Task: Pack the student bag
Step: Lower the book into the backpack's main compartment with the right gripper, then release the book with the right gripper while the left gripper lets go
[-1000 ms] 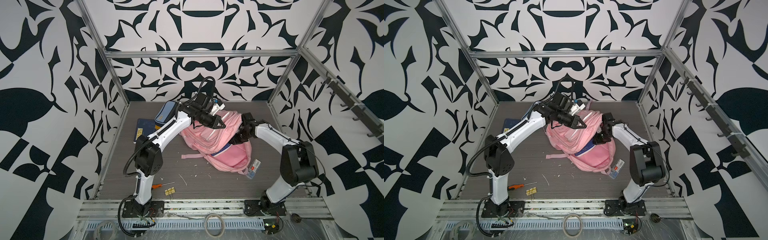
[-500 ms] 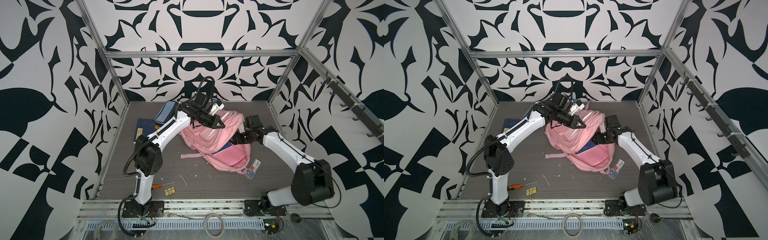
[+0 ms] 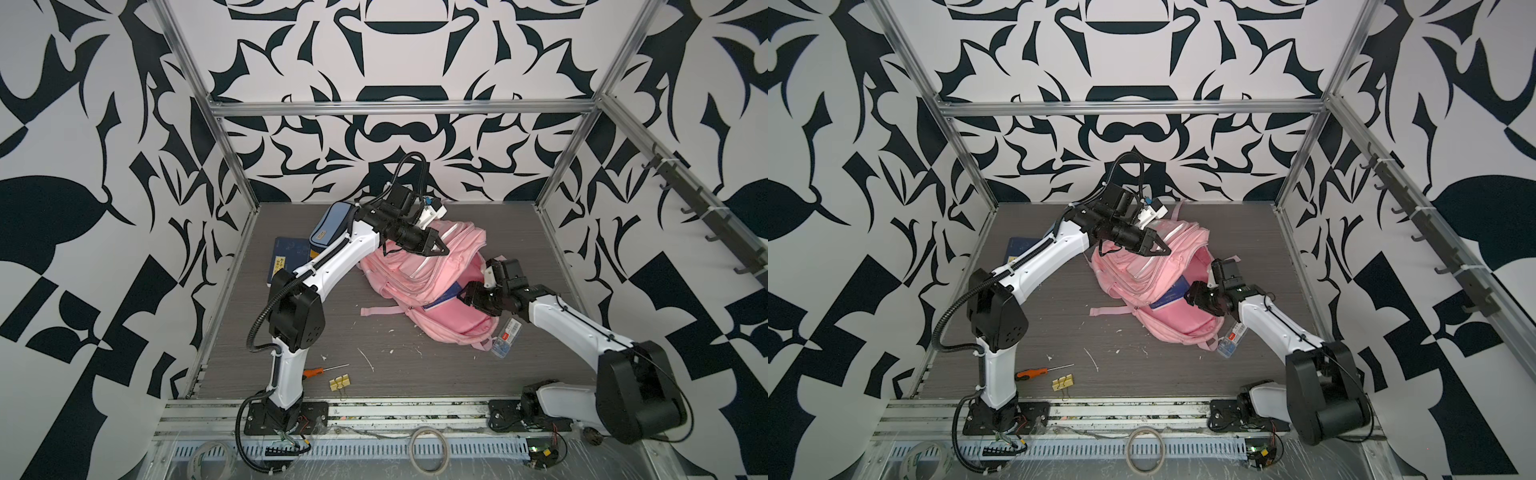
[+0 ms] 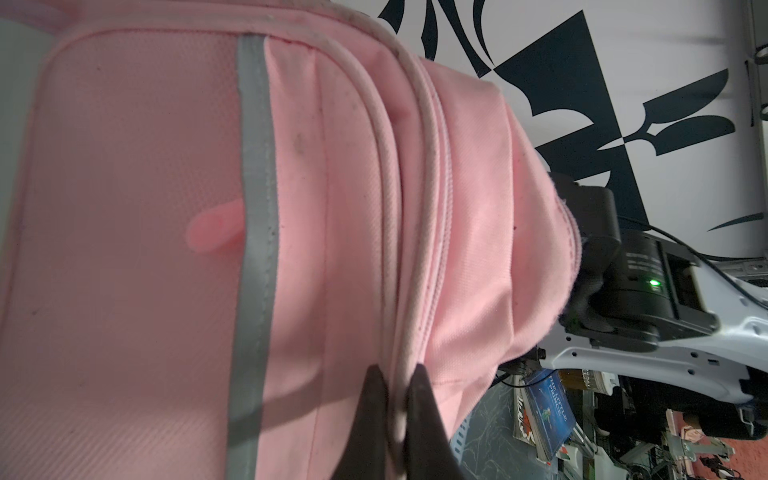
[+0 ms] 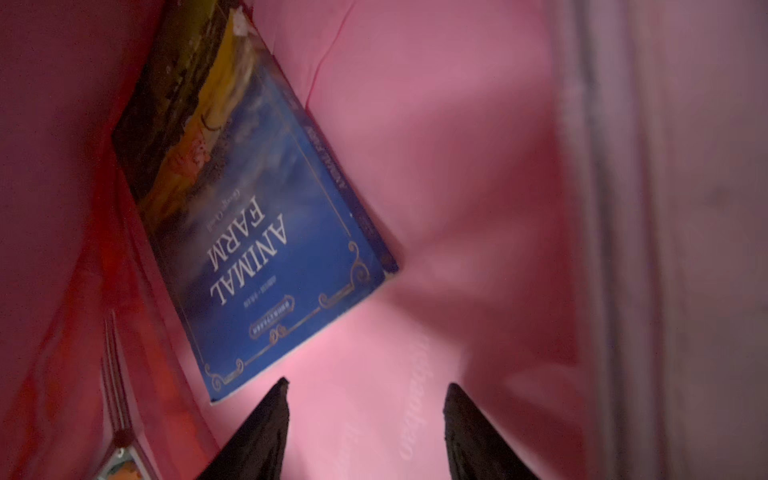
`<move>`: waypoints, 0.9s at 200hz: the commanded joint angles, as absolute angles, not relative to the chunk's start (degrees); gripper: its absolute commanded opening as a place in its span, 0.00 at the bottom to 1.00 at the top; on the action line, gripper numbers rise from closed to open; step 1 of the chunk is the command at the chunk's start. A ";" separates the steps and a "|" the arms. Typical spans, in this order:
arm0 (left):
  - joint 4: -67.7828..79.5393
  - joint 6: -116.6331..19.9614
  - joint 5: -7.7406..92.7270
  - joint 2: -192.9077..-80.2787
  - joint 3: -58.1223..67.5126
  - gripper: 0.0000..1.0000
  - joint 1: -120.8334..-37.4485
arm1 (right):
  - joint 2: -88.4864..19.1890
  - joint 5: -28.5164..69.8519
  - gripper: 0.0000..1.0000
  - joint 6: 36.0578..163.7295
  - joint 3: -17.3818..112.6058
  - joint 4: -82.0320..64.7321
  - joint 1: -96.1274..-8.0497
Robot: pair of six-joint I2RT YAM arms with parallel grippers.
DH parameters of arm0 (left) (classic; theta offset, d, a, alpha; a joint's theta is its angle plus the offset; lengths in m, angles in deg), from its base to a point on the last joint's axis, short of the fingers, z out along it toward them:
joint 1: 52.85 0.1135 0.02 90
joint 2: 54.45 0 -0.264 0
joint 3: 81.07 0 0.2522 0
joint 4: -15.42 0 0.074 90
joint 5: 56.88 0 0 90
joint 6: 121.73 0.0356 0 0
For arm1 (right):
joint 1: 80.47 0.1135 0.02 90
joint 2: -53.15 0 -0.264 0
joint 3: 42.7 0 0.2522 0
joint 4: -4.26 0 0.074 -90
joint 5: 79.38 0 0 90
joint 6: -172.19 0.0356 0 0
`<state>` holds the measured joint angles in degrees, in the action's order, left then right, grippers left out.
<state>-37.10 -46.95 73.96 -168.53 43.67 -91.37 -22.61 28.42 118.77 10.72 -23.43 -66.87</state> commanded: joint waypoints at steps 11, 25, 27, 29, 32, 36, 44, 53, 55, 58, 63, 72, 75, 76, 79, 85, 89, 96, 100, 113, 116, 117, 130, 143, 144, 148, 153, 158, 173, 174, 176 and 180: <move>-32.46 -48.62 77.44 -168.20 43.93 0.00 -90.73 | -27.88 28.72 0.60 124.95 11.61 -11.09 -66.50; -31.94 -49.06 77.51 -168.12 43.47 0.00 -90.81 | -29.92 28.65 0.59 125.94 11.62 -9.40 -66.50; -31.86 -49.11 77.51 -168.10 43.40 0.00 -90.82 | -30.22 28.64 0.59 126.07 11.59 -9.23 -66.50; -31.77 -49.19 77.51 -168.09 43.36 0.00 -90.82 | -30.61 28.63 0.58 126.21 11.58 -8.90 -66.50; -31.69 -49.24 77.43 -168.06 43.24 0.00 -90.82 | -31.01 28.49 0.59 126.37 11.58 -8.57 -66.50; -31.45 -49.34 77.38 -167.96 43.16 0.00 -90.82 | -31.33 28.40 0.59 126.48 11.59 -8.23 -66.50; -31.23 -49.58 77.39 -167.92 42.86 0.00 -90.82 | -32.19 28.21 0.58 126.62 11.69 -7.22 -66.50; -31.17 -49.82 77.35 -167.92 42.73 0.00 -90.95 | -33.14 28.19 0.58 126.48 12.28 -6.59 -66.50; -31.18 -49.79 77.34 -167.96 42.62 0.00 -91.01 | -33.44 28.19 0.57 126.29 12.61 -6.46 -66.50; -31.19 -49.78 77.33 -168.03 42.60 0.00 -91.04 | -33.67 28.26 0.57 126.13 12.80 -6.37 -66.50; -31.13 -49.83 77.33 -168.02 42.49 0.00 -91.16 | -34.14 28.28 0.57 125.86 13.42 -6.25 -66.50; -31.06 -49.76 77.24 -168.15 42.20 0.00 -91.43 | -34.84 28.13 0.55 125.18 14.22 -5.84 -66.50; -31.04 -49.76 77.20 -168.05 42.08 0.00 -91.48 | -35.03 27.99 0.54 124.95 14.49 -5.77 -66.50; -31.04 -49.84 77.22 -168.03 42.06 0.00 -91.50 | -35.06 27.96 0.54 124.84 14.57 -5.74 -66.50; -31.04 -49.91 77.24 -168.05 41.89 0.00 -91.56 | -35.28 27.86 0.53 124.64 14.85 -5.68 -66.50; -30.88 -49.98 77.16 -168.07 41.58 0.00 -91.69 | -35.64 27.67 0.52 124.24 15.32 -5.35 -66.50; -30.85 -50.01 77.12 -168.02 41.32 0.00 -91.82 | -35.89 27.67 0.52 124.00 15.48 -4.95 -66.50; -30.63 -50.02 77.07 -167.92 41.05 0.00 -92.03 | -36.33 27.66 0.51 123.73 15.91 -4.33 -66.50; -30.52 -50.07 76.99 -167.85 40.82 0.00 -92.12 | -36.55 27.71 0.51 123.64 16.17 -4.06 -66.56; -30.34 -50.02 76.89 -167.83 40.20 0.00 -92.37 | -37.08 27.51 0.50 123.48 16.32 -1.90 -66.58; -30.33 -50.09 76.89 -167.83 40.06 0.00 -92.39 | -37.17 27.45 0.50 123.42 16.32 -1.52 -66.52; -30.29 -50.14 76.89 -167.79 40.03 0.00 -92.44 | -37.24 27.41 0.50 123.42 16.43 -1.33 -66.52; -30.18 -50.16 76.76 -167.69 39.54 0.00 -92.48 | -37.72 27.49 0.50 123.33 16.14 0.92 -66.58; -30.05 -50.25 76.72 -167.63 39.23 0.00 -92.49 | -37.43 27.19 0.50 123.95 14.26 5.86 -66.58; -30.06 -50.22 76.72 -167.60 39.14 0.00 -92.49 | -37.40 27.17 0.50 124.03 14.02 6.31 -66.58; -30.00 -50.20 76.65 -167.57 39.03 0.00 -92.49 | -37.26 27.07 0.50 124.29 13.39 7.75 -66.58; -29.93 -50.19 76.63 -167.53 38.90 0.00 -92.49 | -36.97 26.81 0.50 124.76 12.19 10.48 -66.58; -29.96 -50.23 76.54 -167.48 38.71 0.00 -92.50 | -36.73 26.71 0.50 125.02 11.40 12.19 -66.58; -29.94 -50.27 76.33 -167.43 38.41 0.00 -92.49 | -36.46 27.34 0.51 124.94 10.42 14.43 -66.67; -29.92 -50.27 76.35 -167.46 38.42 0.00 -92.49 | -36.42 27.50 0.51 124.81 10.34 14.54 -66.67; -29.92 -50.27 76.32 -167.43 38.36 0.00 -92.47 | -36.41 27.54 0.51 124.77 10.30 14.56 -66.67; -29.85 -50.36 76.28 -167.40 38.33 0.00 -92.53 | -36.05 27.73 0.51 124.51 10.17 14.59 -66.67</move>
